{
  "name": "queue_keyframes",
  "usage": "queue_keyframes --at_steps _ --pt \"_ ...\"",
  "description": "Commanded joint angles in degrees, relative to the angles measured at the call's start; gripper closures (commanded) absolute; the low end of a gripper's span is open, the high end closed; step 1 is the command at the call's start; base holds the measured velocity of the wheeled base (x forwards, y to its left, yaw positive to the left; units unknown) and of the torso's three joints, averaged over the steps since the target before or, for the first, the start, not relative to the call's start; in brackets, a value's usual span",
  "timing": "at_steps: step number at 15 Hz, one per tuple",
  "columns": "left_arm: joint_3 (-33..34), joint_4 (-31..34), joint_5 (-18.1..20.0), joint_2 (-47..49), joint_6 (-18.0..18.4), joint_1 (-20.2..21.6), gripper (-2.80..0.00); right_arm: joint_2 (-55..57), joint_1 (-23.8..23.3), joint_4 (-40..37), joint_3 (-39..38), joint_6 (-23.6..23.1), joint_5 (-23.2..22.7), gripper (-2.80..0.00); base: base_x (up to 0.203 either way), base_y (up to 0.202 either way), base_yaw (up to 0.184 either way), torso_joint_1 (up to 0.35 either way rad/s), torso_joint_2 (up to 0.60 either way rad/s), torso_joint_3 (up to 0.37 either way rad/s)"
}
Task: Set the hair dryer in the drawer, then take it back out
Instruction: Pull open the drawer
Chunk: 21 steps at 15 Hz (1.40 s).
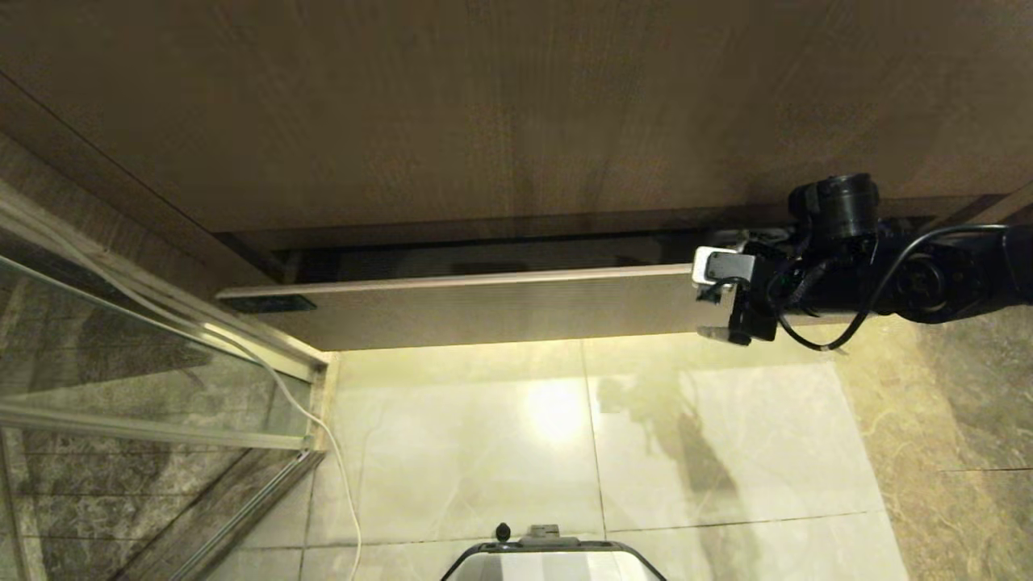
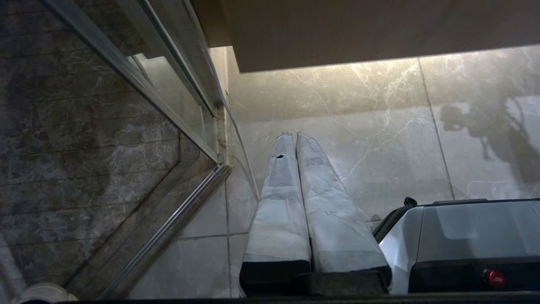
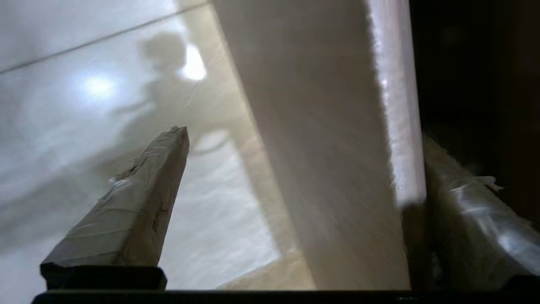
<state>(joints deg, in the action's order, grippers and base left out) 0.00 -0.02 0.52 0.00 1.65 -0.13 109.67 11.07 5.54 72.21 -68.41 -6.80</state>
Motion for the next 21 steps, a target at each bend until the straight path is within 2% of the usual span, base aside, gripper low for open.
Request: queue_keyframes --at_steps 1,3,6,8,11,14,16,18,21 --pt "0.1 0.0 0.0 0.0 0.0 0.0 0.00 -1.8 0.1 0.6 -1.0 -0.4 -0.1 -2.80 0.000 0.000 0.000 0.000 0.00 0.000" --pt "0.1 0.0 0.0 0.0 0.0 0.0 0.00 -3.8 0.1 -0.2 -2.9 0.1 1.7 -2.80 0.000 0.000 0.000 0.000 0.00 0.000" --pt "0.1 0.0 0.0 0.0 0.0 0.0 0.00 -8.1 0.0 -7.1 -6.6 4.0 2.4 -2.80 0.000 0.000 0.000 0.000 0.00 0.000" --pt "0.0 0.0 0.0 0.0 0.0 0.0 0.00 -11.9 -0.8 -10.7 -9.9 4.5 3.5 -2.80 0.000 0.000 0.000 0.000 0.00 0.000" --pt "0.1 0.0 0.0 0.0 0.0 0.0 0.00 -18.9 -2.0 -13.4 -15.6 6.0 8.7 -2.80 0.000 0.000 0.000 0.000 0.00 0.000" --pt "0.1 0.0 0.0 0.0 0.0 0.0 0.00 -24.1 -2.3 -13.3 -18.4 13.0 15.1 -2.80 0.000 0.000 0.000 0.000 0.00 0.000" --pt "0.1 0.0 0.0 0.0 0.0 0.0 0.00 -25.1 -2.3 -12.3 -17.4 19.9 14.8 -2.80 0.000 0.000 0.000 0.000 0.00 0.000" --pt "0.1 0.0 0.0 0.0 0.0 0.0 0.00 -28.0 -2.3 -12.4 -17.9 26.8 10.7 -2.80 0.000 0.000 0.000 0.000 0.00 0.000" --pt "0.1 0.0 0.0 0.0 0.0 0.0 0.00 -31.3 -3.2 -12.4 -19.5 29.0 2.6 -2.80 0.000 0.000 0.000 0.000 0.00 0.000"
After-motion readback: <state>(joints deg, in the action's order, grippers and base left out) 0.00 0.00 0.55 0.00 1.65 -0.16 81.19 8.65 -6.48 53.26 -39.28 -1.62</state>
